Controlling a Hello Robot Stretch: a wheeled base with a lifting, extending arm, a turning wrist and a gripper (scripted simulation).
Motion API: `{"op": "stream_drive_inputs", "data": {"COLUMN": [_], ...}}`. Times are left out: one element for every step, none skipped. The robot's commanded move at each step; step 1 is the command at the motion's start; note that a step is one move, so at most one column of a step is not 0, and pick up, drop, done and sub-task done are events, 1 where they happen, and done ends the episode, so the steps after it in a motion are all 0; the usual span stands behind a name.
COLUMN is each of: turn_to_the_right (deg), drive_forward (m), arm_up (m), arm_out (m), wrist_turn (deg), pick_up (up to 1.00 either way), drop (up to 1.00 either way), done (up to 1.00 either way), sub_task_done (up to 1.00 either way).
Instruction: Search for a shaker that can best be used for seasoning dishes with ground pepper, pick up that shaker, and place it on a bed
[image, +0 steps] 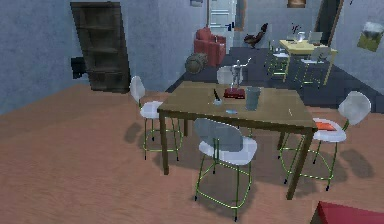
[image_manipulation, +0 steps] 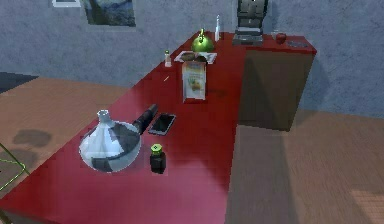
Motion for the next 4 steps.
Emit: {"op": "stream_drive_inputs", "data": {"turn_to_the_right": [0.0, 0.0, 0.0, 0.0], "drive_forward": [0.0, 0.0, 0.0, 0.0], "arm_up": [0.38, 0.0, 0.0, 0.0], "arm_out": [0.0, 0.16, 0.0, 0.0], "wrist_turn": [0.0, 0.0, 45.0, 45.0], "pick_up": [0.0, 0.0, 0.0, 0.0], "drop": [0.0, 0.0, 0.0, 0.0], "done": [0.0, 0.0, 0.0, 0.0], "sub_task_done": [0.0, 0.0, 0.0, 0.0]}}
